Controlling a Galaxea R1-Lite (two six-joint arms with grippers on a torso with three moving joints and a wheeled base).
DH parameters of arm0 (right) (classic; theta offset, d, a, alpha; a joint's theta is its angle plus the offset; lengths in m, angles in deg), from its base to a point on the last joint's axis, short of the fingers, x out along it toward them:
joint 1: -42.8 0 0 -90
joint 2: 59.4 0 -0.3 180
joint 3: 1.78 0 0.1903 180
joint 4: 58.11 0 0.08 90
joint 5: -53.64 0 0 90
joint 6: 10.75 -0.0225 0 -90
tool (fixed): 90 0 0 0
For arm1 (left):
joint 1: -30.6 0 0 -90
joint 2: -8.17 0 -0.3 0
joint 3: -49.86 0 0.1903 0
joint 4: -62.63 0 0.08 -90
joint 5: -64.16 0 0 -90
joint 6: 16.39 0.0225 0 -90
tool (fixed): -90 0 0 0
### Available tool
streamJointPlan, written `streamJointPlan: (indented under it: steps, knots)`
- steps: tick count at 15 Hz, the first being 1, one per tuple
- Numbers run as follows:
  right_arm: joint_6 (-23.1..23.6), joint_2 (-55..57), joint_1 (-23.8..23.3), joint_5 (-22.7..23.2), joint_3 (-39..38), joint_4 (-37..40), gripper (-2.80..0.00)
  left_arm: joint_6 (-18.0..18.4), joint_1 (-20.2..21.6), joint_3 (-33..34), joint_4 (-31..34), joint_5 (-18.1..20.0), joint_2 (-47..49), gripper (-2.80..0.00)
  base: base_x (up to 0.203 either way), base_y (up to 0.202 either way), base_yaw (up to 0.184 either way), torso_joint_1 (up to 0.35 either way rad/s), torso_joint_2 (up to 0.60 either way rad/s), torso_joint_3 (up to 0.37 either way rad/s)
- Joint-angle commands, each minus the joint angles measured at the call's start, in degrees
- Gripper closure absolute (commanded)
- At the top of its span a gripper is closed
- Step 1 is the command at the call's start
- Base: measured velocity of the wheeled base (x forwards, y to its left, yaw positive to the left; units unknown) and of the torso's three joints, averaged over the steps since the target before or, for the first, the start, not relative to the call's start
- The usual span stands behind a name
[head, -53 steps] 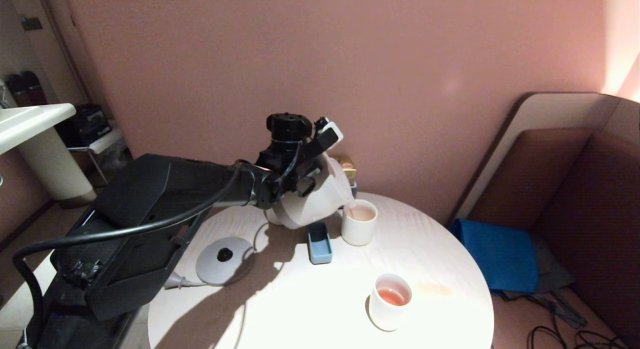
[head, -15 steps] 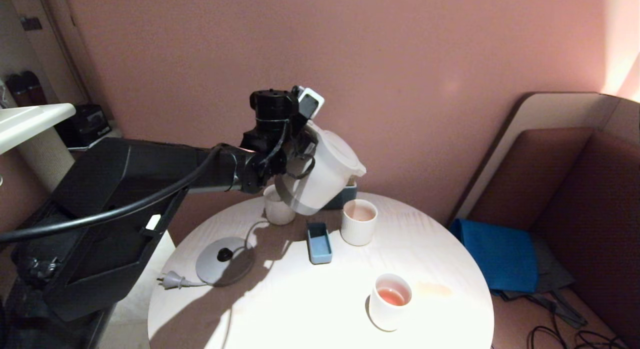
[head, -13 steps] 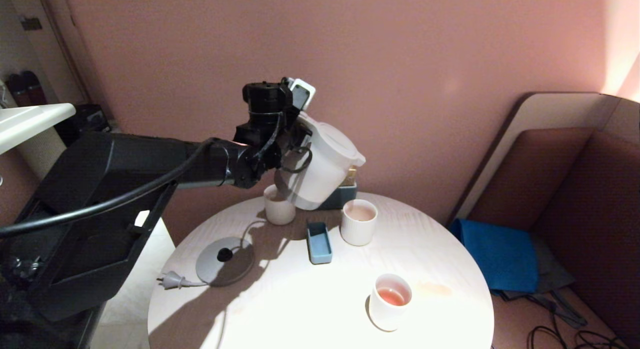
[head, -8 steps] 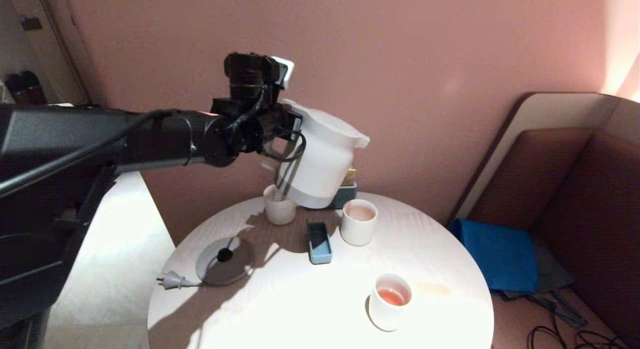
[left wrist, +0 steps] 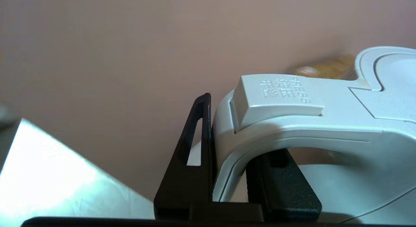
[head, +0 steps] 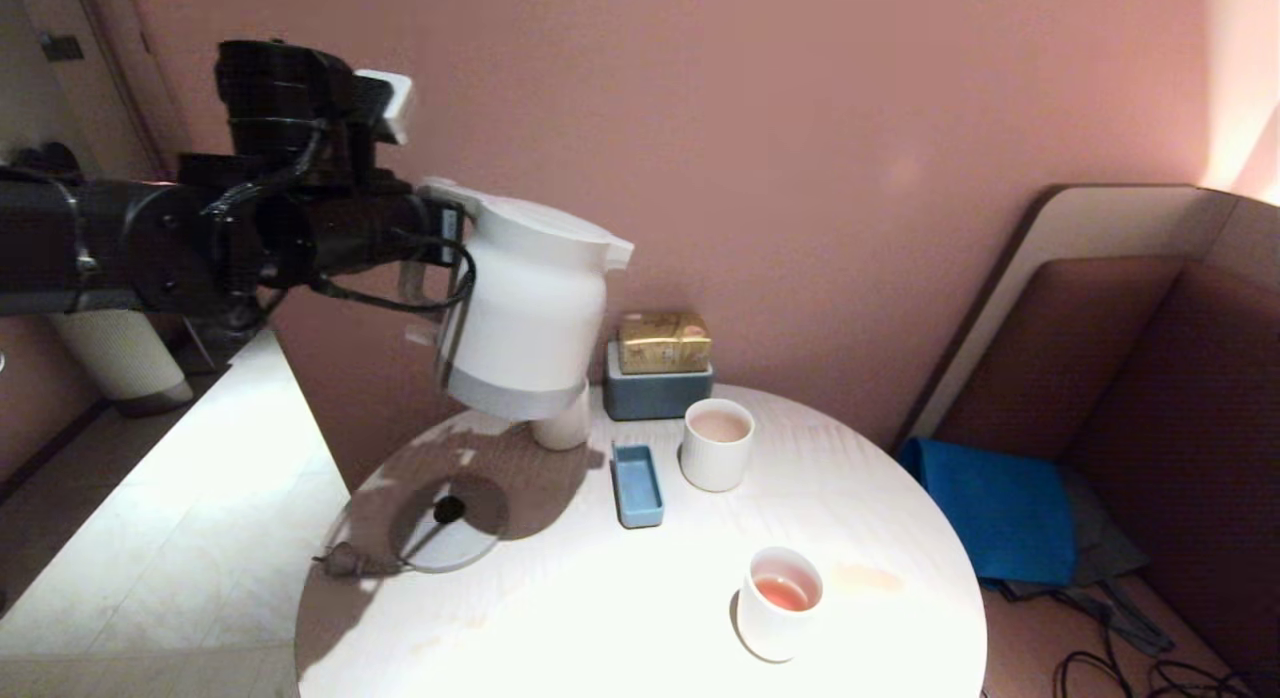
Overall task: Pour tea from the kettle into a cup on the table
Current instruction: Put down the kettle on the table
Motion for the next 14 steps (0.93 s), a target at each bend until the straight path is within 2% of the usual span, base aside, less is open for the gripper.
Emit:
streamJointPlan:
  steps: [1,4,8,12,14]
  knots:
    - [0.0,0.1,0.0,0.1,0.0,0.0,0.00,-2.3,6.4,6.9,-2.8,3.3,-7.1,0.00,0.000,0.000,0.000,0.000,0.00,0.000]
    - [0.0,0.1,0.0,0.0,0.0,0.0,0.00,-3.1,10.6,17.9,-9.0,5.7,-10.3,0.00,0.000,0.000,0.000,0.000,0.00,0.000]
    - [0.0,0.1,0.0,0.0,0.0,0.0,0.00,-3.2,14.9,34.7,-20.9,8.6,-13.6,0.00,0.000,0.000,0.000,0.000,0.00,0.000]
    - [0.0,0.1,0.0,0.0,0.0,0.0,0.00,-3.2,16.9,50.9,-38.3,9.4,-13.8,0.00,0.000,0.000,0.000,0.000,0.00,0.000]
    - [0.0,0.1,0.0,0.0,0.0,0.0,0.00,-3.9,17.3,55.5,-47.0,9.4,-11.2,0.00,0.000,0.000,0.000,0.000,0.00,0.000]
